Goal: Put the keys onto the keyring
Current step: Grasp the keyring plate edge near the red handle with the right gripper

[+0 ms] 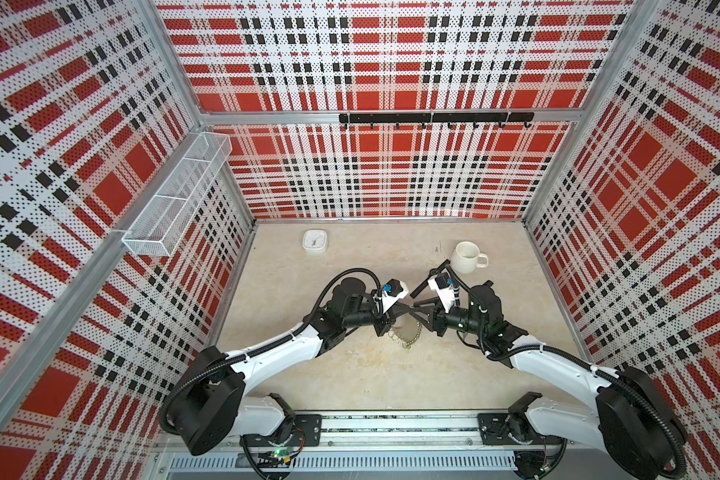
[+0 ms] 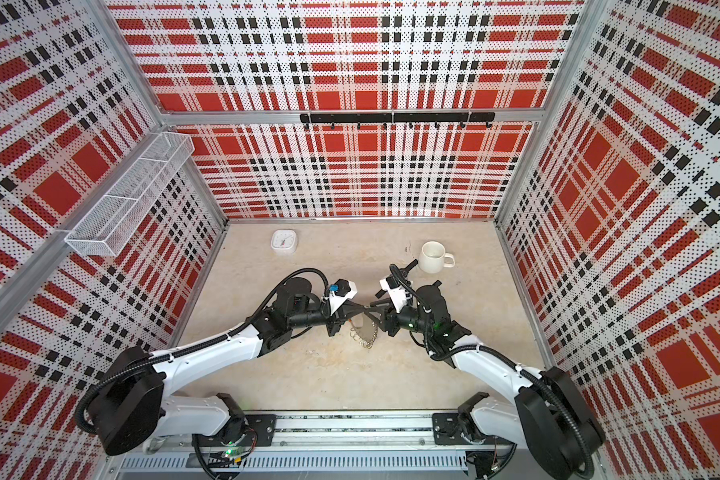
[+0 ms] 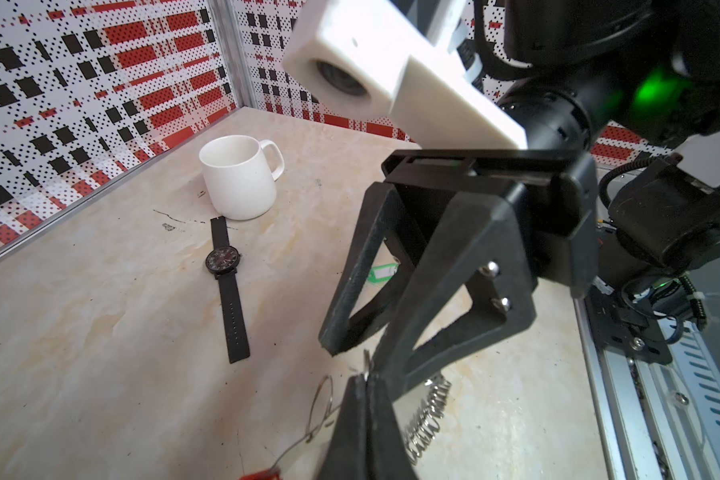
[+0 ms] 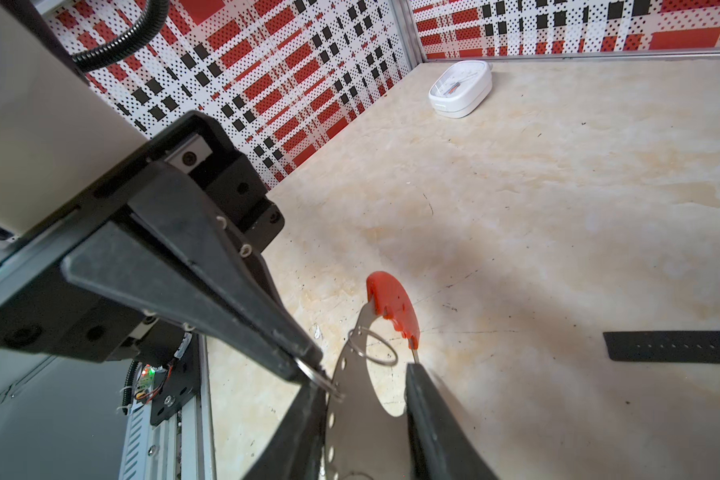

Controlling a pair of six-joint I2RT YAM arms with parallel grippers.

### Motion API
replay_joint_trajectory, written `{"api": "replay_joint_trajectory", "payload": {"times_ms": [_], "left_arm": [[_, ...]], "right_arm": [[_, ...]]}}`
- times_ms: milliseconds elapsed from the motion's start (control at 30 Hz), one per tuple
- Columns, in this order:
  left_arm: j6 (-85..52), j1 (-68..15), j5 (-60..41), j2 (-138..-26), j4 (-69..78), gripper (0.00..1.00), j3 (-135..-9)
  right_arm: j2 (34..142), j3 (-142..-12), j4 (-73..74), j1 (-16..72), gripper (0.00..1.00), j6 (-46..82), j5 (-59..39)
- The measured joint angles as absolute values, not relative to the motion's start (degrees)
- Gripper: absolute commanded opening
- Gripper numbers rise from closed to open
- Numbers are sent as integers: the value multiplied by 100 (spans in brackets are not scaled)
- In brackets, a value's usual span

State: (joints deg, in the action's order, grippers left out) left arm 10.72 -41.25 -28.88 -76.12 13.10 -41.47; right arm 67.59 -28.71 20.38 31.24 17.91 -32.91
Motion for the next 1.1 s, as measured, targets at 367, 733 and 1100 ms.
{"api": "replay_joint_trajectory", "payload": {"times_ms": [367,733,1100], "left_arm": [[1253,-4003,-3107,-7612,937,0,-4368],[1400,-3918,-3221,-7612,646,0,-4550],[1549,-3863,-3371,-7605,440,0,-4613]], "right_arm": [[6685,-3089,1723,3159,34,1667,-3242],[6659,-3301,1424,3229,29,1555,-3142],[6635,-3374,1264,3295,27,1463,-3124]]}}
